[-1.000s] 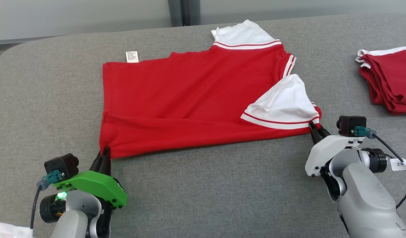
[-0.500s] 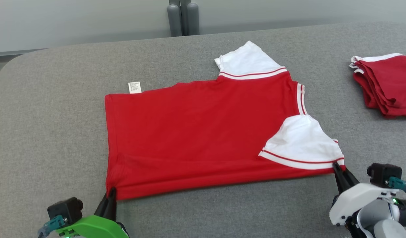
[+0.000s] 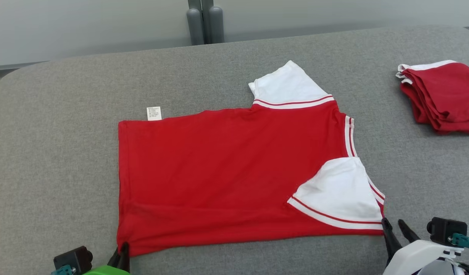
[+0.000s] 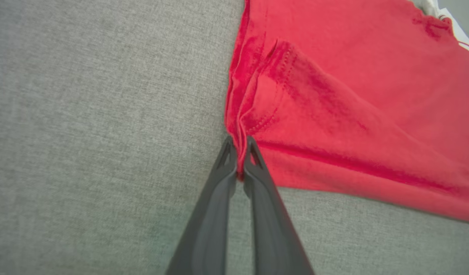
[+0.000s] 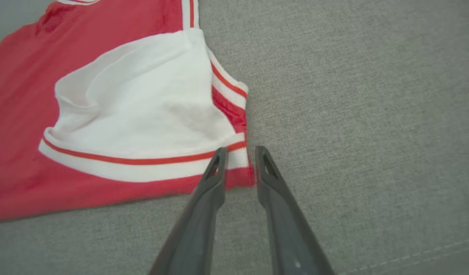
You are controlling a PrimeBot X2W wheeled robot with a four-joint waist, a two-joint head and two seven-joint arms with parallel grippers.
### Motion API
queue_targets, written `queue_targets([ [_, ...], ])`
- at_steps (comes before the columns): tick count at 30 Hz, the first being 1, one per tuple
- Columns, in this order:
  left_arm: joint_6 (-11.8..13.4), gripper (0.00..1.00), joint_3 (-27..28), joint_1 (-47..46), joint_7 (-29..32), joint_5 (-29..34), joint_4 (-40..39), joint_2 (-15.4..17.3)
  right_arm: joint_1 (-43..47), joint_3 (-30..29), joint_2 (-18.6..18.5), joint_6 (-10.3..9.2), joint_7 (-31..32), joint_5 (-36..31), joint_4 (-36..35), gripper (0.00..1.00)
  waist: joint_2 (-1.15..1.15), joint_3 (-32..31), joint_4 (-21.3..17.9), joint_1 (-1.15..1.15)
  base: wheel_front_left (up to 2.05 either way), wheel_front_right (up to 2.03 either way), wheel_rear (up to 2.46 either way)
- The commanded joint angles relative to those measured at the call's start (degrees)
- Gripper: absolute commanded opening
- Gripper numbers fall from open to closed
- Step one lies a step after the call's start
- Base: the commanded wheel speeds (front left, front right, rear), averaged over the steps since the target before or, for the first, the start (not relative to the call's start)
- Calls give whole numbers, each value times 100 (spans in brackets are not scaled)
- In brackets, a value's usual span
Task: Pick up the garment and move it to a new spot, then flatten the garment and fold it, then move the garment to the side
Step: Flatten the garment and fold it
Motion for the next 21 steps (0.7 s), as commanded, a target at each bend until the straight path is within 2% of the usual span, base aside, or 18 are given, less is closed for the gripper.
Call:
queue_targets([
  [1,81,100,53,154,28,19,-1,83,66,-58,-15,-10,-59,-52,12,100,0,2,-16,0,0,0,0],
  [5,258,100,149,278,47,90,-230,192,64,-263,-7,-10,-168,-102,-107,100,0,13,-49,0,0,0,0],
  [9,303,100,230,131,-23,189,-474,336,-87,-431,-5,-9,-290,-204,-325,100,0,33,-58,0,0,0,0],
  [15,132,100,24,-769,161,490,-521,632,-383,-368,-4,-9,-244,-394,-649,100,0,164,-56,0,0,0,0],
  [21,-103,100,-231,-2115,528,740,48,869,-957,80,-98,-9,-137,-485,-772,100,0,589,-191,0,0,0,0],
])
